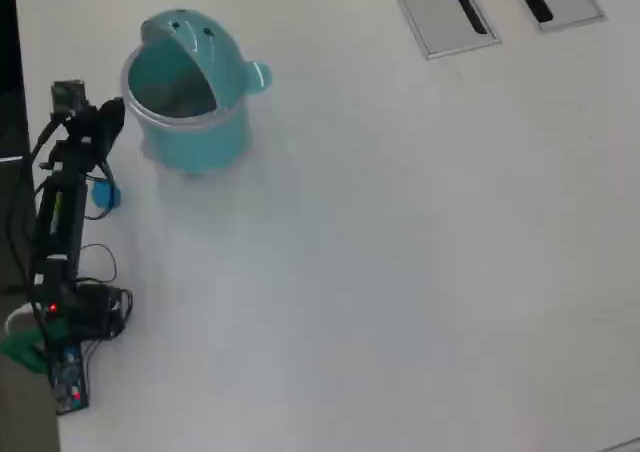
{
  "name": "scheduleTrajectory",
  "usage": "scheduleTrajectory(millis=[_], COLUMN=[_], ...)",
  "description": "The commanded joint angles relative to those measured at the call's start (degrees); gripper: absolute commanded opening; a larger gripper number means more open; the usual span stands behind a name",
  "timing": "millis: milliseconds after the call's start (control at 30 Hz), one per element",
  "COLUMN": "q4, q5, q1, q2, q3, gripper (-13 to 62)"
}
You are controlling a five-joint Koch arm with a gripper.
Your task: Grasp RGB lego blocks and put them in the bin one by one.
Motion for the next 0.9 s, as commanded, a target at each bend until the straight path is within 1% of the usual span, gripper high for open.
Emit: scheduleTrajectory(millis=[0,233,367,467,700,867], q4=[-4.0,-4.4,-4.4,-4.4,-4.5,-5.4], q5=[0.2,-0.7,-1.3,-1.3,-1.8,-3.3], q1=[-1.1,-4.0,-5.2,-6.3,-13.8,-15.2], q2=[3.6,10.1,12.6,13.5,14.1,13.6], q3=[-0.9,10.3,14.5,16.9,23.5,27.2], gripper=[25.6,28.6,28.6,28.8,30.9,30.9])
